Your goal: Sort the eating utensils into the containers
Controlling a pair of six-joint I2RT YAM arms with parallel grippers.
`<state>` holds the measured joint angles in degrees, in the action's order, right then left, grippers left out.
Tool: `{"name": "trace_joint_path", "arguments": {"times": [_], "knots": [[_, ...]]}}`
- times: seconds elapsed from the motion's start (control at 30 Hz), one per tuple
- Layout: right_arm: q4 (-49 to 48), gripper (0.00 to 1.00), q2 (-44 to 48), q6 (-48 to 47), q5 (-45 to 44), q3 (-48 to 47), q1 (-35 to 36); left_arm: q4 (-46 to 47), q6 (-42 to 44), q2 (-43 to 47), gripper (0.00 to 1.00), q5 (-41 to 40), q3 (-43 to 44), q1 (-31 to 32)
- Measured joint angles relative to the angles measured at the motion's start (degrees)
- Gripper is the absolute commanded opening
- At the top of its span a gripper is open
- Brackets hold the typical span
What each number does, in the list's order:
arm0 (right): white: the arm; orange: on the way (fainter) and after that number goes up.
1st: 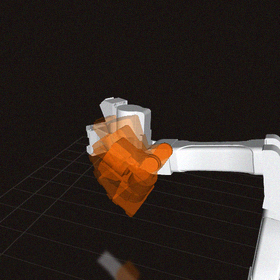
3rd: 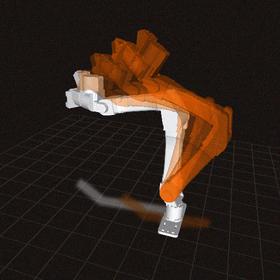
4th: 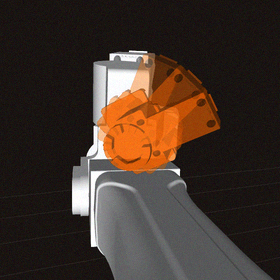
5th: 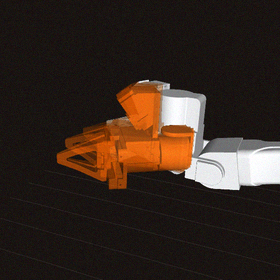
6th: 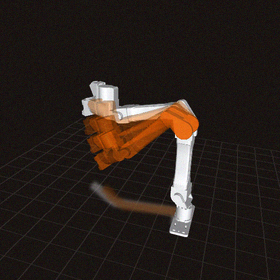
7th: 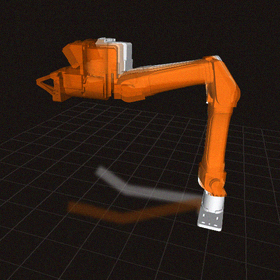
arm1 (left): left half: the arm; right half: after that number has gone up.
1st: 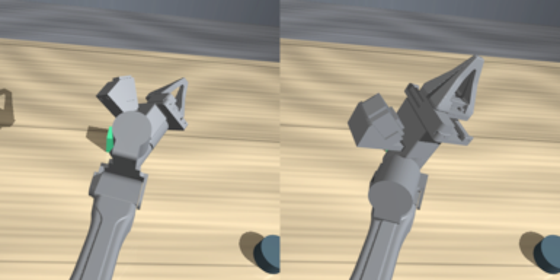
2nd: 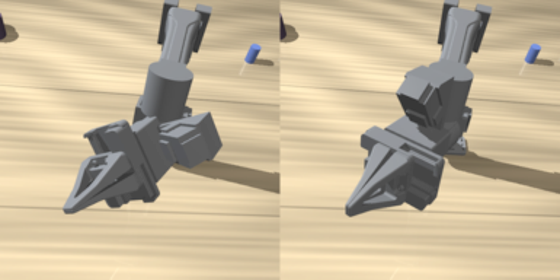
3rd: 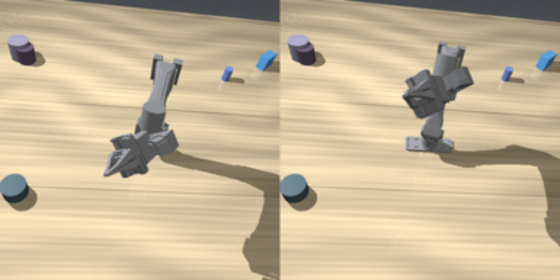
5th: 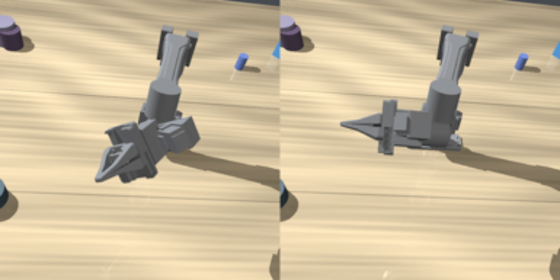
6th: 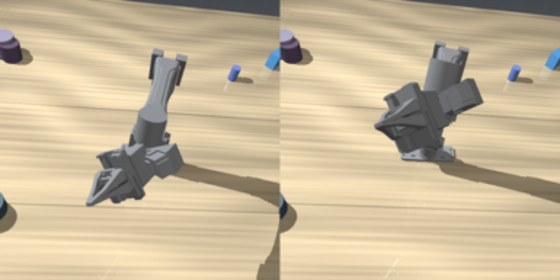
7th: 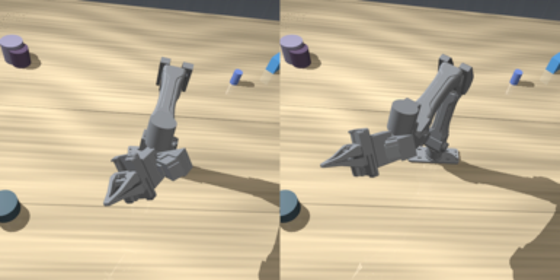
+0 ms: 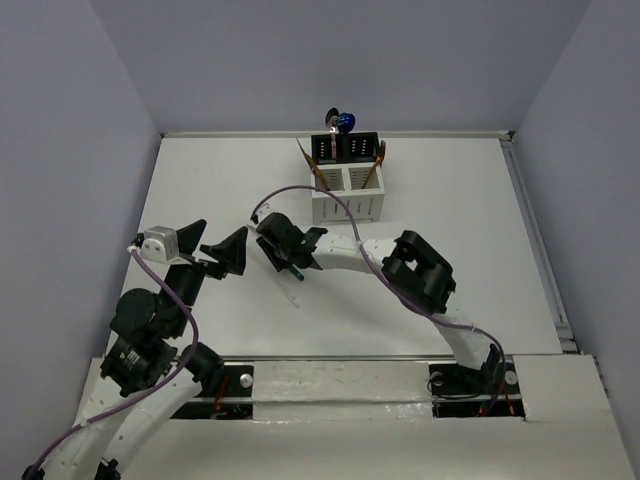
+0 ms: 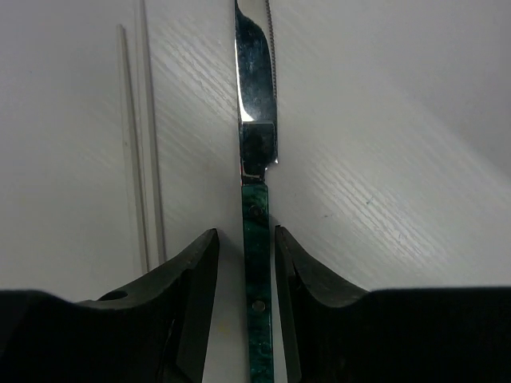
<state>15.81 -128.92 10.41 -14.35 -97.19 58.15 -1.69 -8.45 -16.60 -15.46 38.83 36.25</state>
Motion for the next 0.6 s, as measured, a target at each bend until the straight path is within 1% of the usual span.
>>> {"name": "trace_joint_path", "arguments": {"times": [0.1,0.27,0.3,0.33,0.4,0.6], "knots": [[0.9,0.39,-1.42,-0.35,0.28,-2.4,0.0,0.0,0.0,0.0,0.99,0.0,0.0,0.0],[1.95,0.26,-2.8,0.15,1.42,-4.9,-0.52,0.0,0.0,0.0,0.99,-0.02,0.0,0.0],[2.08,0.22,-2.84,0.15,1.55,-5.01,-0.7,0.0,0.0,0.0,0.99,-0.02,0.0,0.0],[2.23,0.12,-2.86,0.33,1.62,-5.09,-0.72,0.0,0.0,0.0,0.99,-0.02,0.0,0.0],[2.82,0.01,-3.04,0.44,1.81,-5.55,-0.96,0.0,0.0,0.0,0.99,0.0,0.0,0.0],[3.43,0.0,-3.19,0.33,1.88,-6.25,-1.51,0.0,0.0,0.02,0.99,-0.02,0.0,0.0]]}}
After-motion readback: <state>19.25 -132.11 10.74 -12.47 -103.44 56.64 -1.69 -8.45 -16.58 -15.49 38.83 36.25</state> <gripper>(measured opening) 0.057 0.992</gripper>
